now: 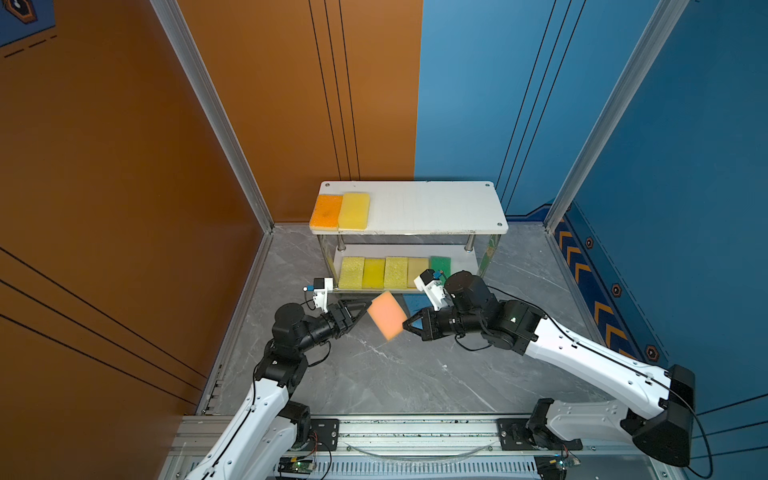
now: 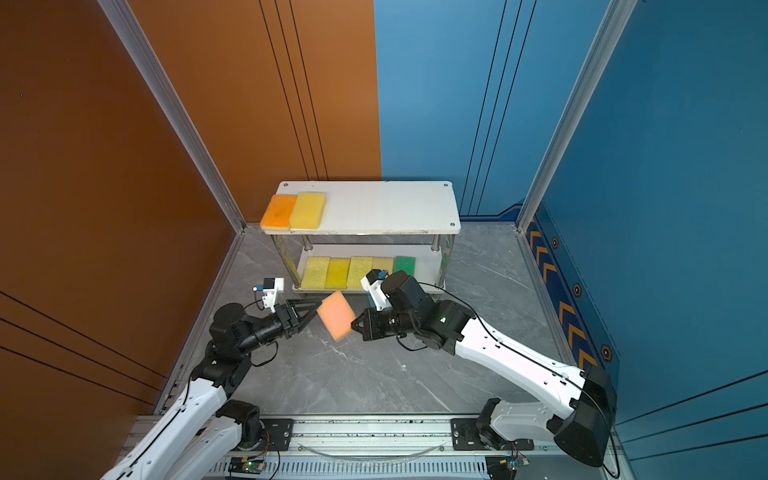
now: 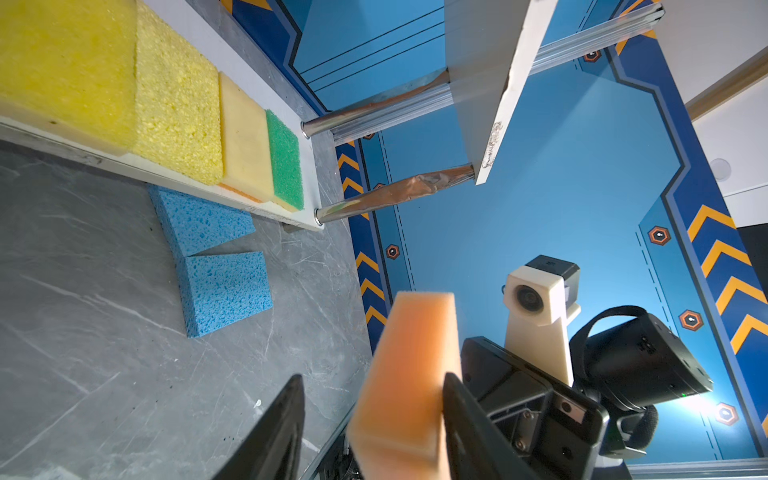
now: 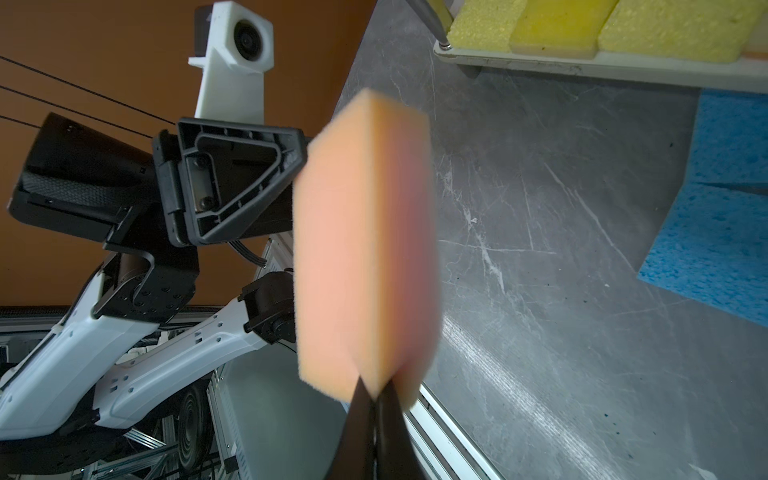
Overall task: Place and organize the cleaning sponges onto the shelf
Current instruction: 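Carry the pink sponge onto the top shelf while the left arm withdraws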
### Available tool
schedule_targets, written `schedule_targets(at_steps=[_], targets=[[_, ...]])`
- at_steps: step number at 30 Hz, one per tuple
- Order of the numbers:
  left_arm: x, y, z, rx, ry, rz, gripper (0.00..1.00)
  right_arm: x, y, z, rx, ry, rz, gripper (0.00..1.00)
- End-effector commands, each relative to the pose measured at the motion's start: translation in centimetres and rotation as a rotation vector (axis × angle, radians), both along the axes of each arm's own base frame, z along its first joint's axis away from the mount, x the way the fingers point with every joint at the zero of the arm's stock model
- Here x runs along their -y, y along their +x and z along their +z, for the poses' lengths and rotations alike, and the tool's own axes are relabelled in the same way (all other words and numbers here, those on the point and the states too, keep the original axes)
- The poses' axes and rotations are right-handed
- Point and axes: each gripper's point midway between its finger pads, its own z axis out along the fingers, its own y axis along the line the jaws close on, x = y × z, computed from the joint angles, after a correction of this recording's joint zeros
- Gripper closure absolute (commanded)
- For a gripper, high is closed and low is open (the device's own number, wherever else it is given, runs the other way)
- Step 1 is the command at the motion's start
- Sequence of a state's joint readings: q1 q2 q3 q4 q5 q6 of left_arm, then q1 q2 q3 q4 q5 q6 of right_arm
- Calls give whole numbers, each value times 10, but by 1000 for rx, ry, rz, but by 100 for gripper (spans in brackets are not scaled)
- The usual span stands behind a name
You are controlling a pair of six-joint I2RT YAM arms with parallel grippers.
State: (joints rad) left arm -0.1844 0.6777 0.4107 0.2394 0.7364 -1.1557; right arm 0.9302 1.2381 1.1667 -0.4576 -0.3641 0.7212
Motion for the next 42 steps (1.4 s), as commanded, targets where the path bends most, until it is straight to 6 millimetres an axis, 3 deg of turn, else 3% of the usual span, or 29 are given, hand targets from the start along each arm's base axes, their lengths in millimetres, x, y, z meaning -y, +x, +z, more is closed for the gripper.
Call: schedule_targets(at_steps=[1, 8, 13, 17, 23, 24, 29, 32, 34, 42], targets=[[-11, -11, 16, 28, 23, 2, 41, 10, -1, 29, 70, 2, -30, 95], [-21, -15, 22, 39, 68, 46, 26, 12, -2, 76, 138, 60, -51, 96], [-25, -14, 11, 15, 100, 69, 23, 13, 18, 118, 205, 95, -111, 95], [-26, -17, -5, -31, 122, 76, 21, 14, 48, 144, 236, 110, -195, 93], [-28, -26, -29, -96, 179, 77, 20, 23, 109, 156, 192, 137, -357, 93], [-29, -27, -31, -99, 182, 79, 20, 23, 115, 168, 199, 162, -371, 93], [-30, -27, -40, -115, 194, 82, 20, 16, 152, 170, 163, 178, -424, 93], [-30, -27, -42, -119, 199, 80, 20, 7, 164, 166, 135, 184, -440, 93], [-30, -27, -44, -122, 204, 74, 20, 14, 183, 163, 123, 184, -485, 93], [-31, -27, -49, -127, 216, 59, 20, -2, 206, 151, 70, 199, -503, 92]])
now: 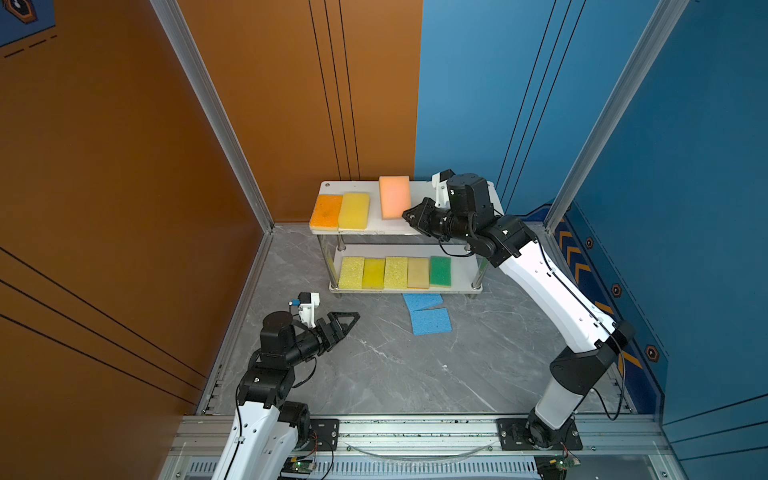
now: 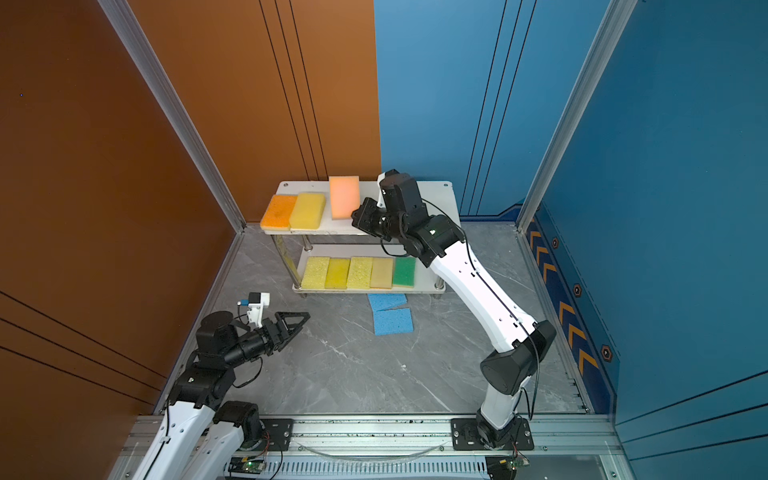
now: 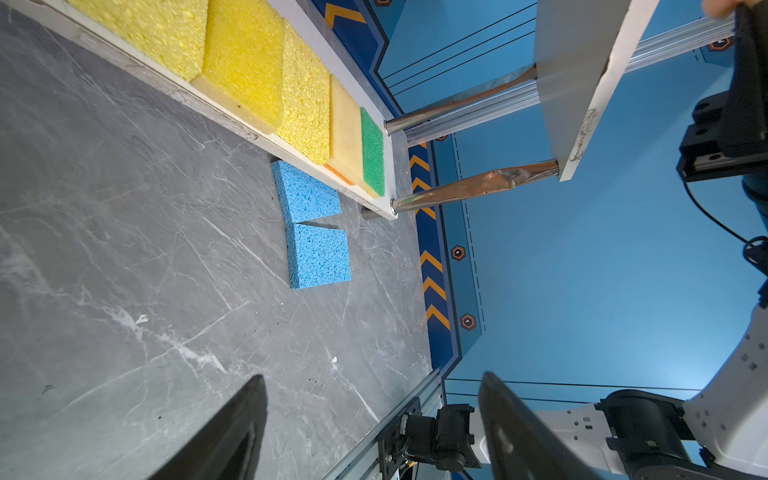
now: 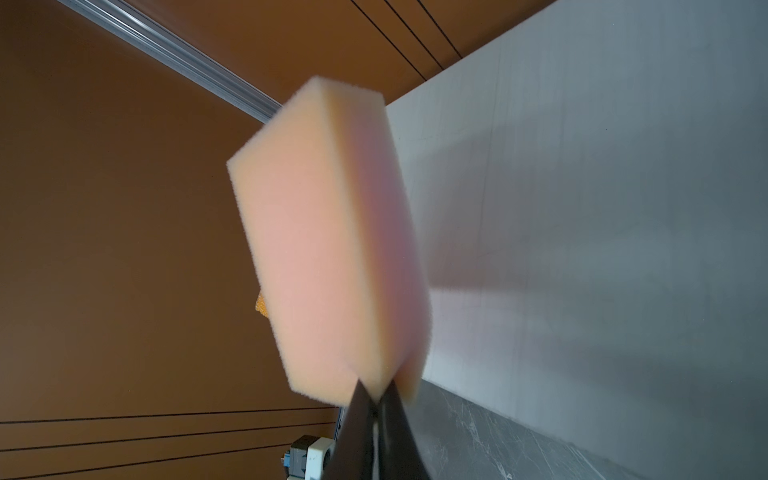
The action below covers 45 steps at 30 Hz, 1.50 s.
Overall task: Place and organize the cleaning sponges onto the shelf
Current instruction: 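Carry the pink sponge onto the top shelf while the left arm withdraws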
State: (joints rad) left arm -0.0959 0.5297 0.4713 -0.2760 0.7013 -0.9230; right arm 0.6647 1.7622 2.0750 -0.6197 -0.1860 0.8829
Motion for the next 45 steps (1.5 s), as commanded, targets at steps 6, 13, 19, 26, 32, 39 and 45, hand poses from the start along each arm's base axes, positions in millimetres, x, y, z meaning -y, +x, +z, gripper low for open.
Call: schedule_targets(at_steps=[6, 13, 19, 26, 32, 39, 45], targets=[[-1, -3, -10, -7, 18, -26, 19, -13, 8, -2, -39, 51, 7, 91], [-2, -3, -13, -14, 15, -25, 19, -22, 10, -3, -40, 71, 23, 81], [-3, -2, -13, -16, 12, -24, 19, -28, 4, 4, -29, 88, 45, 63], [-4, -2, -12, -17, 9, -19, 19, -23, -9, 23, 19, 95, 57, 60], [-4, 0, -11, -16, 8, -18, 19, -15, -29, 32, 61, 63, 65, 57], [-3, 1, -12, -22, 6, -20, 19, 20, -59, 19, 107, -41, 40, 52], [-2, 1, -12, -31, 4, -24, 18, 67, -96, -20, 91, -152, 4, 50]])
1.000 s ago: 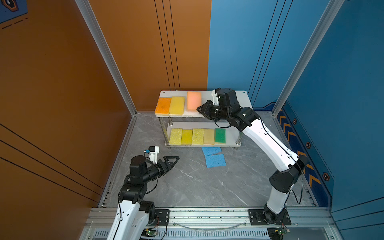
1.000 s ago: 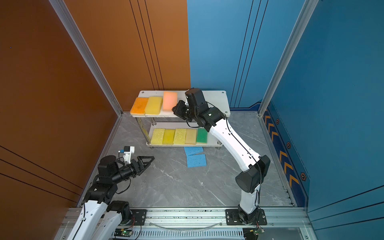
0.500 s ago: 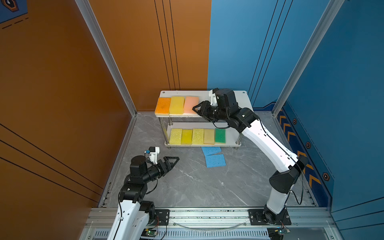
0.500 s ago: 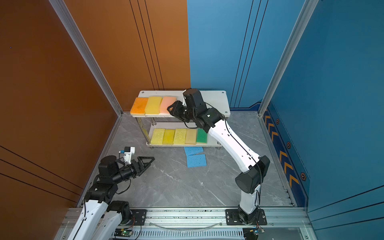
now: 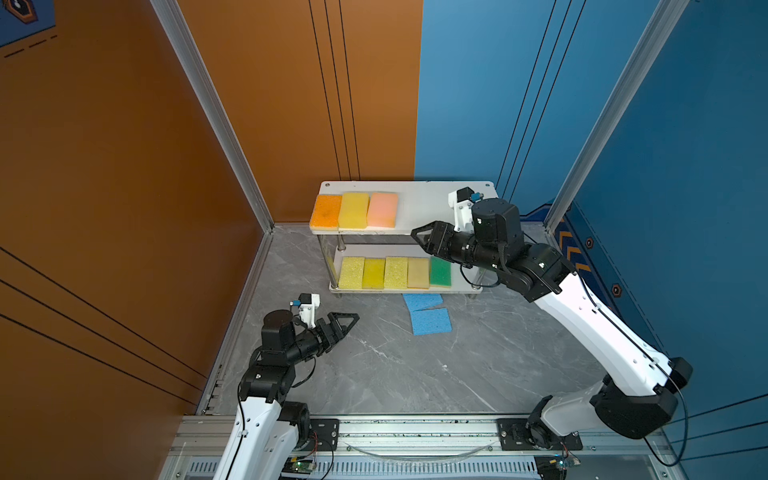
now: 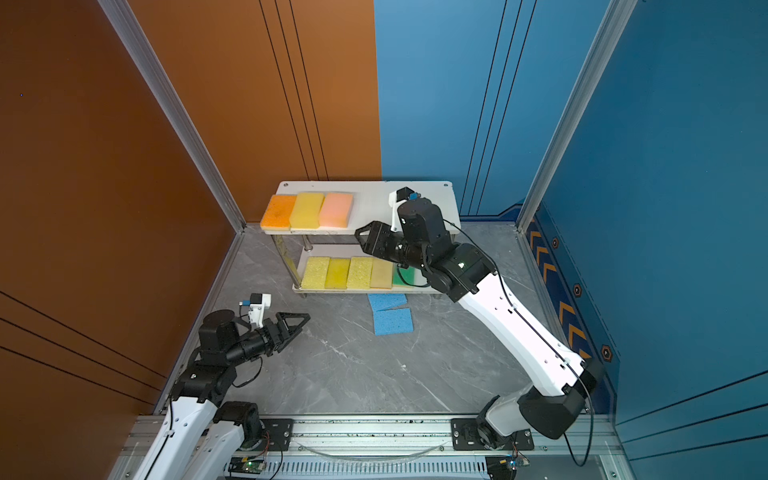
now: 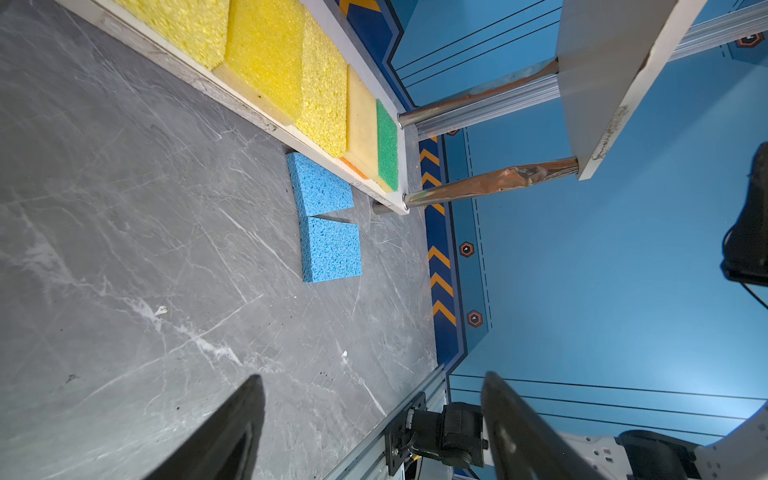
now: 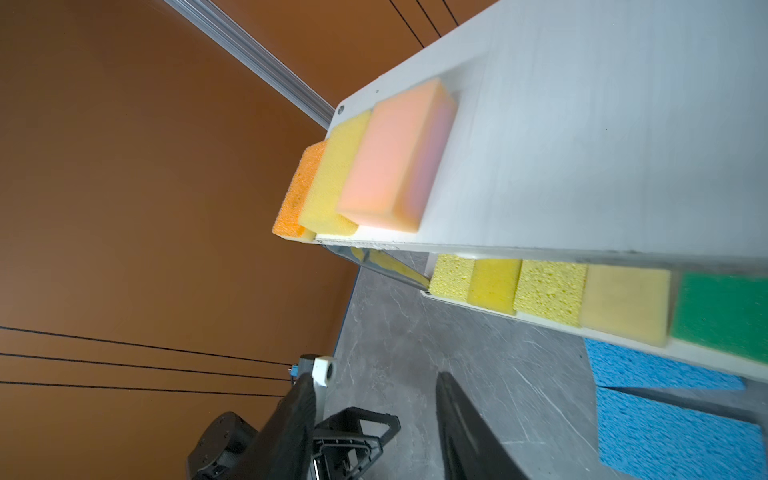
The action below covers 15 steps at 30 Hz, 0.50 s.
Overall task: Place and organize the cleaning sponges onto the shelf
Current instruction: 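Carry the pink sponge onto the top shelf while the left arm withdraws, then withdraw the right gripper and lower it toward the blue sponges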
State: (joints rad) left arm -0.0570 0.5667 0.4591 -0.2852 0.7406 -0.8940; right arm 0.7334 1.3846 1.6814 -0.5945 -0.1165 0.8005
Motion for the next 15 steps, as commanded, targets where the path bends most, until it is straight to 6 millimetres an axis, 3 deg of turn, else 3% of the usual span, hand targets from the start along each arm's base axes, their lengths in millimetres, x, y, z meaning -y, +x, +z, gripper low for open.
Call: schedule_targets(at_steps=[1, 7, 12, 15], targets=[[2, -1, -1, 4, -2, -19, 18, 29, -17, -29, 3, -99, -44, 50], [4, -3, -11, -20, 3, -14, 15, 70, -51, -112, -123, -147, -130, 49], [13, -5, -20, -37, -6, -23, 15, 75, -66, -174, -233, -44, -166, 42], [21, -7, -27, -49, 13, -39, 15, 71, -66, -197, -274, 19, -186, 39]])
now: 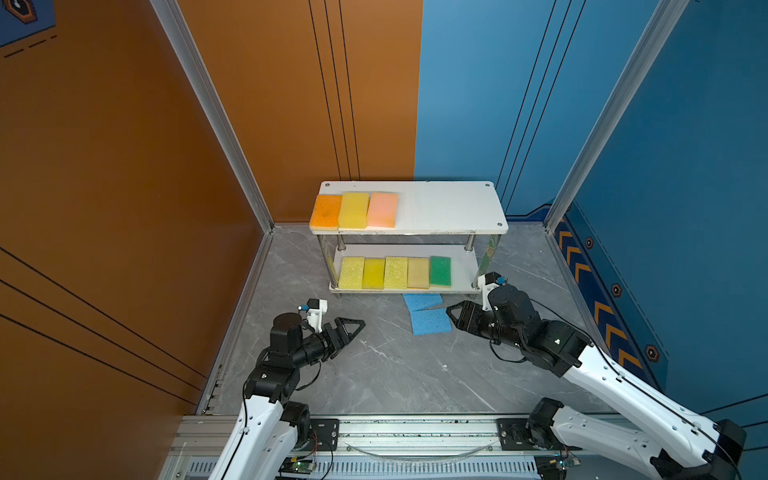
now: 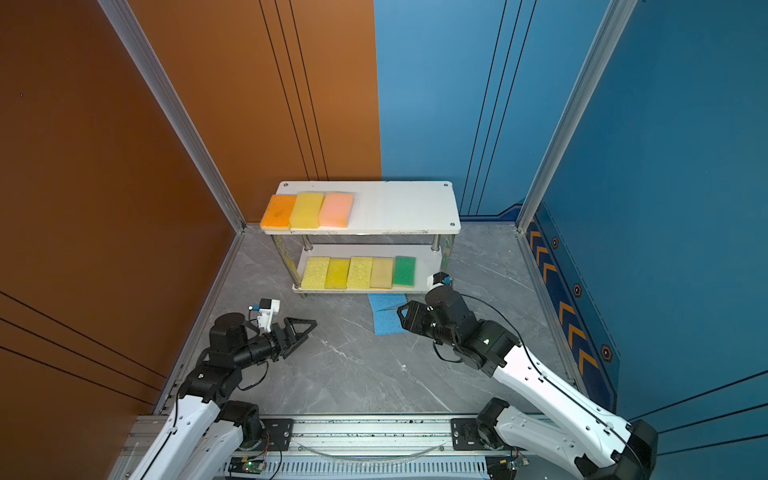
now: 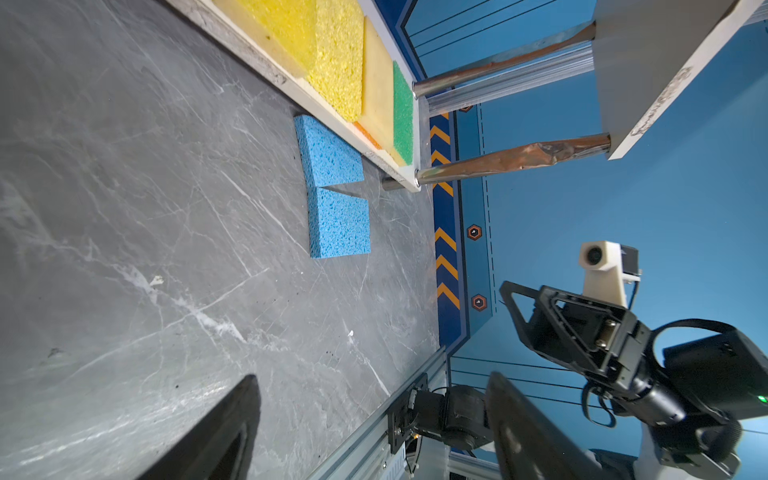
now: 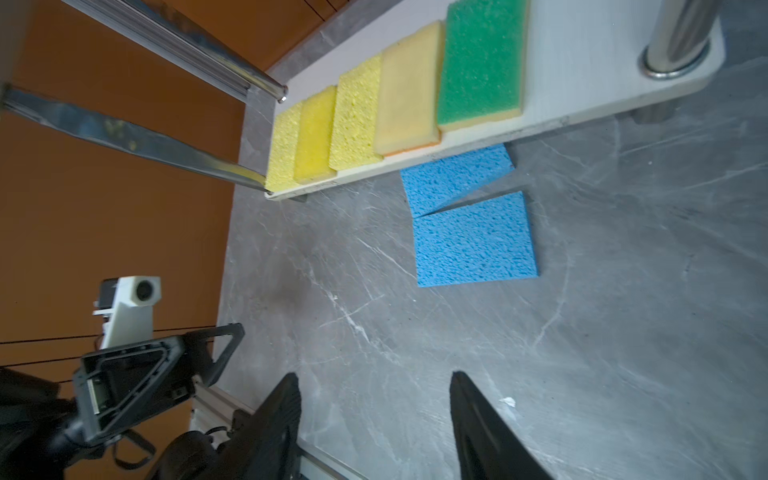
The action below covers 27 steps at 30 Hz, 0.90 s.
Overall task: Place and organize the cleaning sponges onto the shelf
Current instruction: 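Withdraw the right gripper and lower it toward the blue sponges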
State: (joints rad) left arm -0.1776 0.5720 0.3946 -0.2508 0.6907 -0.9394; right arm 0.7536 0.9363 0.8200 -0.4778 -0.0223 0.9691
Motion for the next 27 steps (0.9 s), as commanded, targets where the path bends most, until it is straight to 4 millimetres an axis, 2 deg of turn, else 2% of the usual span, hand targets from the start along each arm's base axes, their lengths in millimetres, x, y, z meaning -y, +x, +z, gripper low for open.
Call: schedule_targets(at_steps=[1, 3, 4, 7, 8, 10, 17, 27], targets=[[4, 4, -2, 20, 19, 16, 15, -10, 9, 1, 11, 151, -73, 39], [8, 3, -7, 12, 30, 13, 15, -9, 10, -14, -18, 157, -100, 36], [9, 2, -9, 7, 37, 12, 15, -8, 11, -22, -34, 161, -121, 29], [14, 6, -4, 41, 30, 15, 15, -6, 13, -44, -85, 178, -166, 24], [14, 7, -5, 41, 32, 19, 9, -5, 14, -51, -102, 183, -177, 20], [16, 8, -5, 42, 33, 17, 9, -5, 16, -62, -134, 196, -195, 1], [17, 10, -8, 41, 38, 17, 8, -9, 21, -89, -197, 233, -236, 0], [17, 11, -15, 37, 36, 22, 6, -32, 35, -127, -303, 332, -290, 2]])
